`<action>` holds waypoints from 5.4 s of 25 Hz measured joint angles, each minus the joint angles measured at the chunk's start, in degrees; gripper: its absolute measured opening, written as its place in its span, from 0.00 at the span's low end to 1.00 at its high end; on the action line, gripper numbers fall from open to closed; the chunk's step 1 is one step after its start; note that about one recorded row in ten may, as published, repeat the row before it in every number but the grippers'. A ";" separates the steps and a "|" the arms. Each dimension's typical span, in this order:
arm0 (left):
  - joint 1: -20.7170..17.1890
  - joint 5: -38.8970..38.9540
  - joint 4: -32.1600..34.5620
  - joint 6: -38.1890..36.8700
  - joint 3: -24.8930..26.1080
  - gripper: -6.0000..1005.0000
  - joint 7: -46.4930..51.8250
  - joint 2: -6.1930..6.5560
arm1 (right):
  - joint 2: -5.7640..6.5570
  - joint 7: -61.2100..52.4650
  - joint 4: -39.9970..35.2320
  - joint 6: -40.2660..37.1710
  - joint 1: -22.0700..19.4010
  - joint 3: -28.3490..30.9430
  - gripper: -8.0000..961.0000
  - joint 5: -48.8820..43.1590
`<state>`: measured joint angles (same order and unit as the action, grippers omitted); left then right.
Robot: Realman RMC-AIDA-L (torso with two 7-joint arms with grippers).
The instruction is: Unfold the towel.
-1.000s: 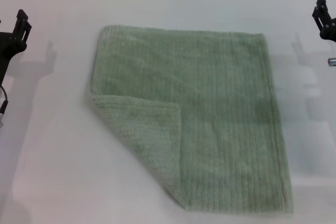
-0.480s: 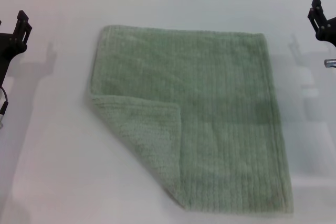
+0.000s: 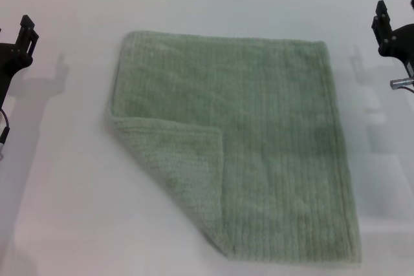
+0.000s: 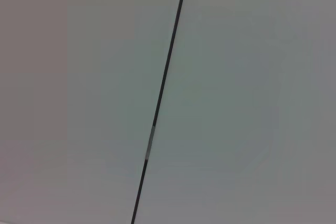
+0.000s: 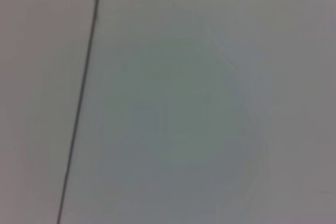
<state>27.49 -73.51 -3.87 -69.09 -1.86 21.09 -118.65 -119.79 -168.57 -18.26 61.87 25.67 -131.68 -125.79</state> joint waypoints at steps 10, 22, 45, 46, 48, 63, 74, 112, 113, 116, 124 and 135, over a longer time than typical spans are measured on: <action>-0.05 0.03 0.01 -0.15 0.02 0.66 0.00 0.00 | 0.13 0.12 -3.18 -5.88 0.21 -1.51 0.34 -1.88; -0.40 0.17 0.34 -0.35 0.11 0.66 0.00 0.09 | 0.41 19.98 -23.35 -31.77 -2.46 5.71 0.03 -2.94; 0.16 0.14 0.57 -0.18 0.10 0.66 0.00 0.09 | 1.13 26.78 -54.62 -108.77 -4.78 50.00 0.01 1.76; 0.16 0.14 0.57 -0.18 0.10 0.66 0.00 0.09 | 1.14 26.65 -54.60 -110.42 -4.34 51.09 0.01 1.05; 0.36 0.07 0.38 -0.26 0.05 0.66 0.00 0.09 | 1.06 25.96 -54.57 -114.06 -3.26 53.32 0.01 -1.58; 0.38 0.02 0.03 -0.35 -0.04 0.65 0.00 0.00 | 2.86 23.79 -39.64 -123.81 10.69 56.44 0.01 -13.31; 0.43 0.17 0.00 -0.34 0.02 0.65 0.01 0.00 | 4.75 26.55 -27.32 -123.59 18.61 57.25 0.01 -13.48; 1.17 -0.10 -0.61 -1.27 -0.31 0.65 1.44 0.02 | 5.80 31.96 -12.86 -118.55 25.40 59.51 0.01 -13.52; 1.17 -0.10 -0.61 -1.27 -0.31 0.65 1.44 0.02 | 5.83 31.96 -12.55 -118.44 25.53 59.52 0.01 -13.52; 1.24 -2.98 -0.09 -3.48 -0.50 0.65 6.88 0.30 | 5.91 32.01 -11.85 -118.02 25.75 59.52 0.01 -13.52; 2.77 -20.58 8.46 -10.42 -1.15 0.65 27.47 0.61 | 6.06 32.07 -11.54 -117.85 26.09 59.52 0.01 -13.52; 3.97 -28.17 33.51 -19.40 -32.43 0.65 57.17 0.62 | 6.07 32.08 -11.35 -117.79 26.30 59.52 0.01 -13.52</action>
<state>31.45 -101.68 29.64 -88.48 -34.29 78.26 -118.03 -113.72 -136.49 -29.61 -55.92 51.97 -72.15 -139.31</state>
